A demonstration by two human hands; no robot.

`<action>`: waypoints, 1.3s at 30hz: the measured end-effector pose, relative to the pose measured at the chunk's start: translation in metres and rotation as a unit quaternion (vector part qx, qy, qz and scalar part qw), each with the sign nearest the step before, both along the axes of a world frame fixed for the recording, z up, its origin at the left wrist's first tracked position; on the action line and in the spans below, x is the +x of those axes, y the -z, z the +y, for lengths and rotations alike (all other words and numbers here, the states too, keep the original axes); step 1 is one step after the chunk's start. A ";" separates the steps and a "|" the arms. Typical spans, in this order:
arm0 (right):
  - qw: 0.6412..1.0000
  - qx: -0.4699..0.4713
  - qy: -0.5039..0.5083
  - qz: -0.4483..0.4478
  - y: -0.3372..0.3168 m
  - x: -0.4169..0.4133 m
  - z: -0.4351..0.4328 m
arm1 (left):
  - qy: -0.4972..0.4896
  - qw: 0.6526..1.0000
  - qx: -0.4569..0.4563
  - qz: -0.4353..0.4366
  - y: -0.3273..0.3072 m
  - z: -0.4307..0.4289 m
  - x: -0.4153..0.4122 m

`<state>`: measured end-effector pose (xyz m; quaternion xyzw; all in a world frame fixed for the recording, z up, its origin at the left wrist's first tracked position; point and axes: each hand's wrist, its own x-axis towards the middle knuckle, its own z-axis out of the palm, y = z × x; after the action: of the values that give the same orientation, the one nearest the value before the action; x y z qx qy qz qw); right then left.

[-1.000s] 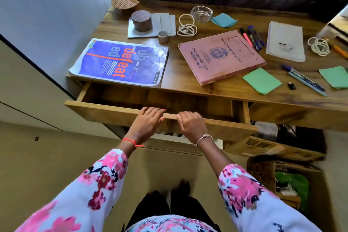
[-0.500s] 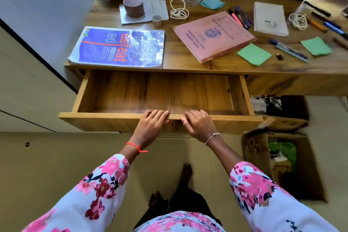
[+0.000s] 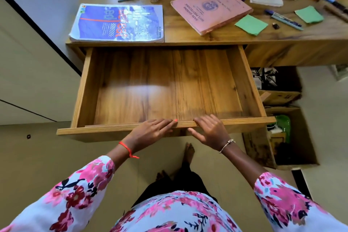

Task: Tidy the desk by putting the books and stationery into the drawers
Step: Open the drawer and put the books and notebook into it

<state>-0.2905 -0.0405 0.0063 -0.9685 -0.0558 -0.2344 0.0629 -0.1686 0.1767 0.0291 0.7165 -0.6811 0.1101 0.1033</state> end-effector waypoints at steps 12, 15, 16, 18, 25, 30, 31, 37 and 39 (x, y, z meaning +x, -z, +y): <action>1.000 0.022 -0.002 0.014 0.001 -0.067 0.033 | 0.007 1.000 -0.010 0.019 0.010 0.034 -0.066; 1.000 0.025 -0.001 0.013 0.001 -0.083 0.040 | 0.004 0.999 -0.009 0.045 0.014 0.042 -0.081; 1.000 0.028 -0.002 0.013 0.001 -0.088 0.043 | 0.002 0.998 -0.011 0.059 0.015 0.044 -0.086; 0.999 0.034 -0.005 0.014 0.001 -0.098 0.049 | -0.005 0.996 -0.023 0.086 0.014 0.049 -0.095; 0.996 0.070 -0.016 0.043 -0.009 -0.113 0.050 | -0.036 0.983 -0.037 0.177 0.006 0.051 -0.113; 0.992 0.104 -0.016 0.068 -0.014 -0.107 0.051 | -0.039 0.979 -0.036 0.197 0.002 0.052 -0.109; 0.991 0.109 -0.013 0.072 -0.014 -0.107 0.051 | -0.039 0.978 -0.035 0.202 0.001 0.051 -0.110; 0.986 0.120 -0.010 0.112 -0.023 -0.103 0.051 | -0.032 0.971 -0.015 0.237 -0.006 0.049 -0.105; 0.985 0.119 -0.014 0.125 -0.025 -0.099 0.050 | -0.029 0.965 -0.008 0.261 -0.009 0.049 -0.100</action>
<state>-0.3892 0.0093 0.0316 -0.9748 -0.0332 -0.1155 0.1879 -0.2687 0.2254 0.0379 0.7391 -0.6087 -0.0722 0.2795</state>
